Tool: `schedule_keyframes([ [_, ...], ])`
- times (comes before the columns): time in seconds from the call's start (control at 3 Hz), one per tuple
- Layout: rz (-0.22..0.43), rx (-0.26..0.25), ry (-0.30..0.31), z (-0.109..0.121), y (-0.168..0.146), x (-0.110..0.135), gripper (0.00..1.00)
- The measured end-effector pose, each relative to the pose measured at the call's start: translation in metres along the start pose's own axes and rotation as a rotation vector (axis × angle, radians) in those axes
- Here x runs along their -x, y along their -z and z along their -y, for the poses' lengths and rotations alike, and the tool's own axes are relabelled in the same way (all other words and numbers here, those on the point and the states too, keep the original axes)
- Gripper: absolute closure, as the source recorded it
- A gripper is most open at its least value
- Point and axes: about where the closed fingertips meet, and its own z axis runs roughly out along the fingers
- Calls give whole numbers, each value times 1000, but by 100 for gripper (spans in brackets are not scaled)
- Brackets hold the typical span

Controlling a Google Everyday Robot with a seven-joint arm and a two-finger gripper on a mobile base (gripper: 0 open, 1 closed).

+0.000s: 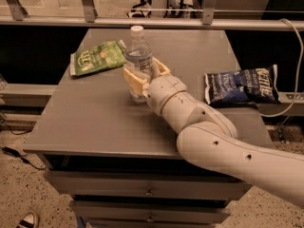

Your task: Place blue plastic bottle upright

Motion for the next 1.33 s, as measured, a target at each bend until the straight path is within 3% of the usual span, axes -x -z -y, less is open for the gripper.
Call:
schedule_keyframes([
  [1.33, -21, -28, 14, 8, 16, 5, 10],
])
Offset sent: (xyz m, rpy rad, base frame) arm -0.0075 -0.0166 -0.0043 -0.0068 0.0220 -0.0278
